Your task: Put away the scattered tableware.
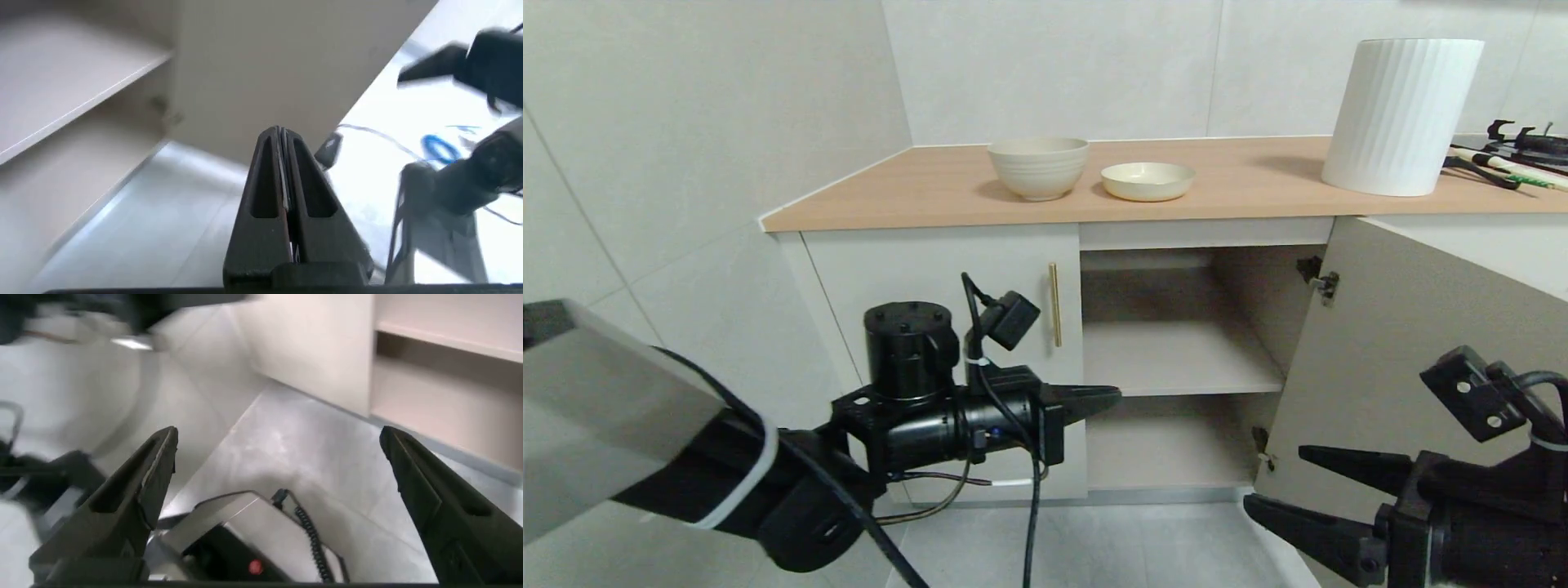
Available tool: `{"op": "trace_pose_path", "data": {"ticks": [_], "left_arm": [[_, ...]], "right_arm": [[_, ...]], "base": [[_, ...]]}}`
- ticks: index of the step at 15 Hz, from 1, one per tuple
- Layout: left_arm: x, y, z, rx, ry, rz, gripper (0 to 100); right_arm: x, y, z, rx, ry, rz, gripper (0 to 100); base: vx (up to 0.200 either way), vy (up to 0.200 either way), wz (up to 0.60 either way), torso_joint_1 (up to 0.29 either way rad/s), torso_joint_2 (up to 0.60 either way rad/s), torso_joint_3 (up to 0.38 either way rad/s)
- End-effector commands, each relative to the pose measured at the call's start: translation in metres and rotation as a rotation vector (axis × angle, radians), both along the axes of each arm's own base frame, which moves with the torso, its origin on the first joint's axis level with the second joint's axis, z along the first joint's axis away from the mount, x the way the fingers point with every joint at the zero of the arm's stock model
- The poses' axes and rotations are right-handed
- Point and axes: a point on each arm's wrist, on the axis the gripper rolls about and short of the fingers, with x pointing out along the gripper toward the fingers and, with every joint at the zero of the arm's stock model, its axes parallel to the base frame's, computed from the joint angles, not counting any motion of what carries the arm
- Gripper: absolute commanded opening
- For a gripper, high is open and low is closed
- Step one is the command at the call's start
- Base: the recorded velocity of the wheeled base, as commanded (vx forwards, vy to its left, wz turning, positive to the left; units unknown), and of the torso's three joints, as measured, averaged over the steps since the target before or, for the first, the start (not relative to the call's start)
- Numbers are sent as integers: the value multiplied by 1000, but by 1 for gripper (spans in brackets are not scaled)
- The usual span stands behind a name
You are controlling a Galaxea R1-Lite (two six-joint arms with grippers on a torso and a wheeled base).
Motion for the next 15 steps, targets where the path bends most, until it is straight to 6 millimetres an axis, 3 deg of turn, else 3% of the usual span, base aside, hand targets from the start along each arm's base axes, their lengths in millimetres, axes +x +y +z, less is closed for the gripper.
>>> {"op": "trace_pose_path", "data": {"ticks": [1,4,7,8,10,12,15], "left_arm": [[-29,64,40,37,-17,130,0],[-71,113,73,80,50,291,0],[-96,136,87,82,52,379,0],[-100,138,90,79,46,390,100],[-102,139,93,77,32,413,100],[-98,138,99,72,14,423,100],[-97,138,103,68,-2,437,100]], "right_arm": [[11,3,0,-14,8,-39,100],[22,5,6,-19,-15,-83,100],[44,12,23,-54,-25,-102,100],[47,14,31,-69,-7,-105,100],[51,13,43,-88,17,-113,100],[60,18,71,-74,-7,-124,100],[58,16,72,-112,23,-161,100]], "base": [[0,0,0,0,0,0],[0,0,0,0,0,0],[0,0,0,0,0,0],[0,0,0,0,0,0],[0,0,0,0,0,0],[0,0,0,0,0,0],[0,0,0,0,0,0]]}}
